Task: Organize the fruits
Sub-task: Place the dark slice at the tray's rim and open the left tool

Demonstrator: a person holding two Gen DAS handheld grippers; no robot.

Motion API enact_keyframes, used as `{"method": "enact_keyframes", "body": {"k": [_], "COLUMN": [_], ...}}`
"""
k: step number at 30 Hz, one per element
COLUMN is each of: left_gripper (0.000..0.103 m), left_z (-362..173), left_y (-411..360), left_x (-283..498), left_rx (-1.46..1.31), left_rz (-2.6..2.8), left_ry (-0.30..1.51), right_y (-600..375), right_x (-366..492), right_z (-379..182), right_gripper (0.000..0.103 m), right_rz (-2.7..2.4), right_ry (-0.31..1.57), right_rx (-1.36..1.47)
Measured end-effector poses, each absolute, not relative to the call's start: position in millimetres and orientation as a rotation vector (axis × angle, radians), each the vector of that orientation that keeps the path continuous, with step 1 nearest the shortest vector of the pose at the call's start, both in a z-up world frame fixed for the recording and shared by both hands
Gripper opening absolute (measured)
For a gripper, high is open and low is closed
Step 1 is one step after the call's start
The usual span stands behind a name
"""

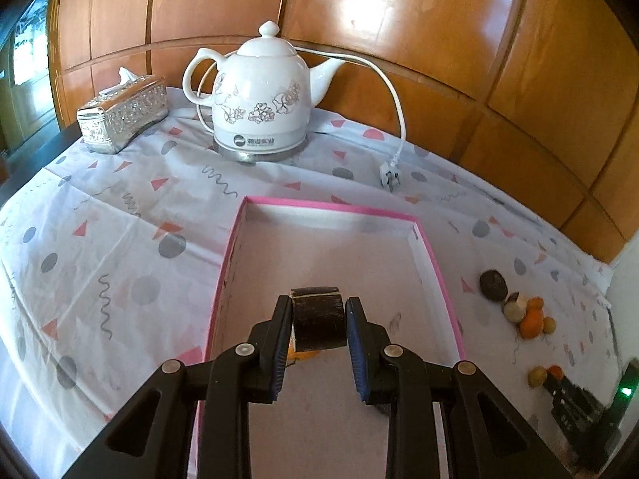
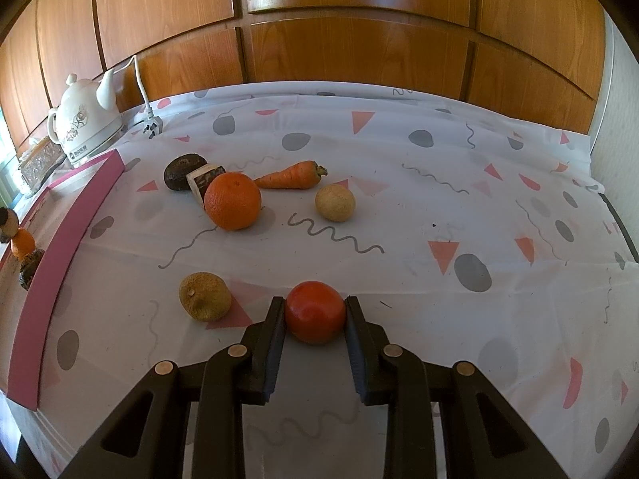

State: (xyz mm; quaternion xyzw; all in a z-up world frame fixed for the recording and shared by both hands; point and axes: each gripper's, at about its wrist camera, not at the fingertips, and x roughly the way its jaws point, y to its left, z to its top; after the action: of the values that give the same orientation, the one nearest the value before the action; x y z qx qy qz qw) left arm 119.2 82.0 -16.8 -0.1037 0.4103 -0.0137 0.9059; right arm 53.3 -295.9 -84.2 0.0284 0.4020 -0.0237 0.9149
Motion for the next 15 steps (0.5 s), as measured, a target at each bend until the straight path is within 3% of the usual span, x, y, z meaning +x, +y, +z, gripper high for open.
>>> {"method": "enact_keyframes", "body": {"k": [2, 5, 10, 15], "left_gripper": [0.030, 0.046, 0.047, 0.059], "left_z": [-16.9, -16.0, -9.7, -0.6], "left_y": [80.9, 79.6, 73.8, 69.9], "left_x": [123.0, 119.6, 100.9, 76.5], "left_rx": [-0.202, -0.187, -0.124, -0.078], "left_rz": [-0.026, 0.000, 0.064, 0.098], "left_ry": [0.846, 0.835, 0.798, 0.744], "right_y": [-295.9, -295.9, -295.6, -295.3], "right_x": [53.4, 53.3, 53.2, 53.5], "right_z": [-84.2, -84.2, -84.2, -84.2], "right_gripper": [0.029, 0.029, 0.029, 0.029], "right_rz": [-0.049, -0.049, -0.050, -0.052], "right_ry": [0.827, 0.827, 0.827, 0.827], "right_rx": [0.059, 0.059, 0.057, 0.051]}}
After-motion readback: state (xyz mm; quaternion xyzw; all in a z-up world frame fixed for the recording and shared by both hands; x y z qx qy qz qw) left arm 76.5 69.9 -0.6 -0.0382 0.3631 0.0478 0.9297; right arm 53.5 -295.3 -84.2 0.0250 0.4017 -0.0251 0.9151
